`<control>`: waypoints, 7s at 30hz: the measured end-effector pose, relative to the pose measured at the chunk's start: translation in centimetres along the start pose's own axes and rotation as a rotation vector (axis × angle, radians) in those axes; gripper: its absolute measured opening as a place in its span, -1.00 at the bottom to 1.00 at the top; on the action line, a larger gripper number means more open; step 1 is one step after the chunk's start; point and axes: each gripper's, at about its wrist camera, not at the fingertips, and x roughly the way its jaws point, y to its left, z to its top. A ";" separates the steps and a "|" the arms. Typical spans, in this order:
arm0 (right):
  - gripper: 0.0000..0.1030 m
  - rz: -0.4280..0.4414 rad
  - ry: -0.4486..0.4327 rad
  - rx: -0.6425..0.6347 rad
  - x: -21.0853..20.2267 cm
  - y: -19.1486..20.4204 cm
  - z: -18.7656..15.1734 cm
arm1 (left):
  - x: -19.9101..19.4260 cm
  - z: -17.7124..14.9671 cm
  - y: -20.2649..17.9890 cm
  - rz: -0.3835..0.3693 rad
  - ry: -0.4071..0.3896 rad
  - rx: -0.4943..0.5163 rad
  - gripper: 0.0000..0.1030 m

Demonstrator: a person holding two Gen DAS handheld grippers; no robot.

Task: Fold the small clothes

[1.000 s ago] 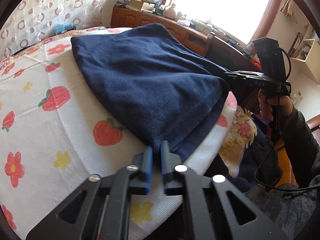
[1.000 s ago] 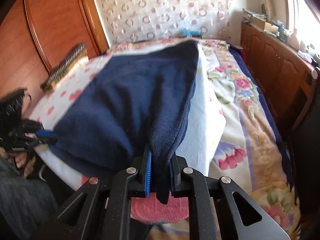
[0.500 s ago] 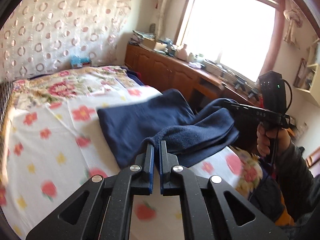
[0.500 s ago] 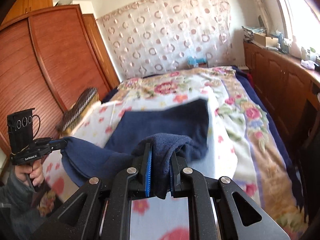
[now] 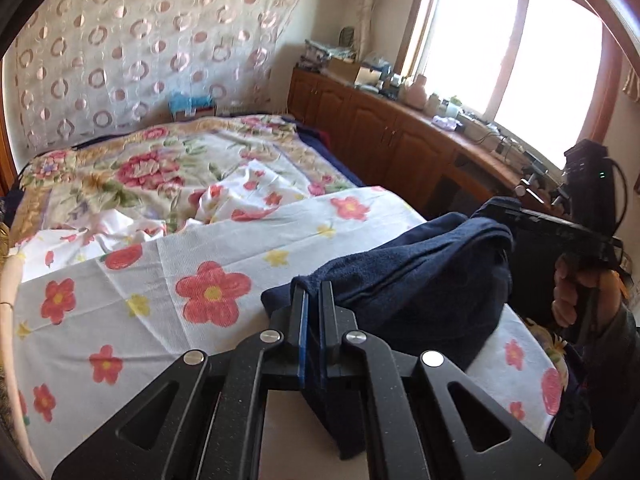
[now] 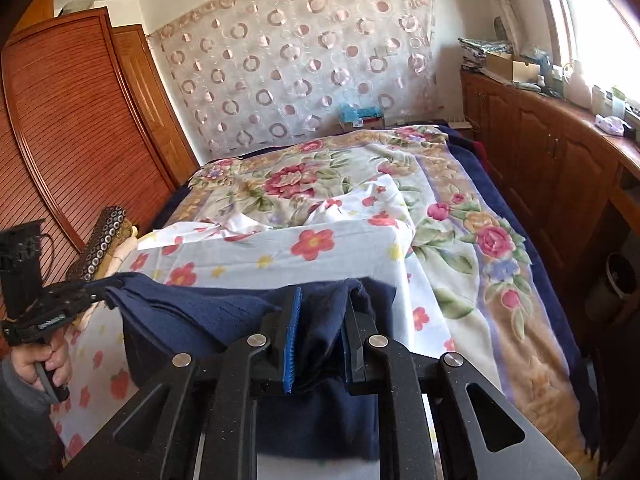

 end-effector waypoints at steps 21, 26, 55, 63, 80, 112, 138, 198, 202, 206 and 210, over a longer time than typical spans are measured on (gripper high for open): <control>-0.24 -0.086 0.081 -0.294 -2.3 3.5 -4.0 | 0.2 -2.4 1.7 -0.070 0.104 -0.004 -0.26; -0.25 -0.093 0.089 -0.307 -0.5 3.9 -1.7 | 2.2 -1.5 1.1 -0.060 0.129 0.007 -0.26; 0.04 -0.088 0.150 -0.138 1.3 2.6 0.4 | 6.3 -0.9 2.7 -0.050 0.162 -0.094 -0.19; 0.06 -0.049 0.209 -0.078 3.6 1.5 1.7 | 6.3 -1.0 3.1 -0.071 0.154 -0.117 -0.19; -0.66 0.032 0.203 -0.151 4.4 2.3 1.3 | 3.7 -0.8 1.5 -0.142 0.067 -0.087 -0.79; -0.69 0.420 -0.026 -0.715 12.0 37.6 13.4 | -25.4 -9.3 20.5 0.377 -0.450 -0.347 -0.80; -0.40 0.409 -0.023 -0.657 25.9 49.0 15.0 | -23.0 -18.8 25.1 0.595 -0.337 -0.582 -0.73; 0.43 0.043 -0.248 -0.242 -12.9 31.5 -9.8 | -24.5 -11.2 -4.0 0.481 -0.333 -0.054 -0.12; 0.43 -0.003 -0.286 -0.227 -14.5 31.8 -11.0 | -25.7 -10.8 -4.9 0.480 -0.364 -0.050 -0.12; 0.43 -0.010 -0.304 -0.215 -14.9 32.4 -12.1 | -26.4 -10.8 -5.2 0.490 -0.379 -0.052 -0.12; 0.43 -0.030 -0.319 -0.213 -14.6 32.8 -12.8 | -26.5 -10.9 -5.2 0.491 -0.375 -0.054 -0.12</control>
